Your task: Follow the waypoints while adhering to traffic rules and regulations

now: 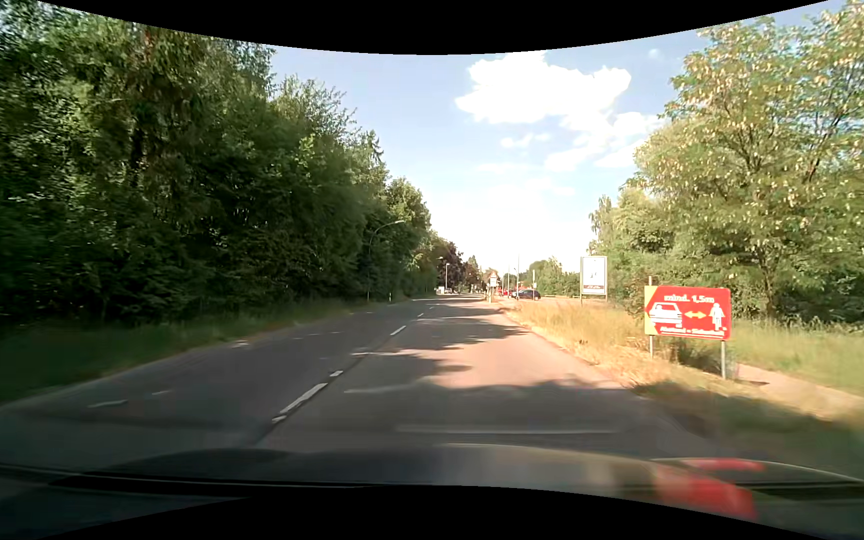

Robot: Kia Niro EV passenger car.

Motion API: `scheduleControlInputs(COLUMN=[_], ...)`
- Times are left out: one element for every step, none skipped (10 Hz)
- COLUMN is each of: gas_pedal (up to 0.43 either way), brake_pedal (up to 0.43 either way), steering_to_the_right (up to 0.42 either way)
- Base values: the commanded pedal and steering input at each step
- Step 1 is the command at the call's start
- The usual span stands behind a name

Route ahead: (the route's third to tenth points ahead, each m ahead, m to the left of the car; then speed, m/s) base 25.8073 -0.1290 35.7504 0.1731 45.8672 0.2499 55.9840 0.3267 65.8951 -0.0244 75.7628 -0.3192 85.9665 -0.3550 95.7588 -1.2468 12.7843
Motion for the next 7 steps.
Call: scheduleControlInputs(gas_pedal=[0.0,0.0,0.0,0.0,0.0,0.0,0.0], brake_pedal=[0.006,0.006,0.006,0.006,0.006,0.006,0.006], steering_to_the_right=[0.002,0.002,0.002,0.002,0.002,0.002,0.003])
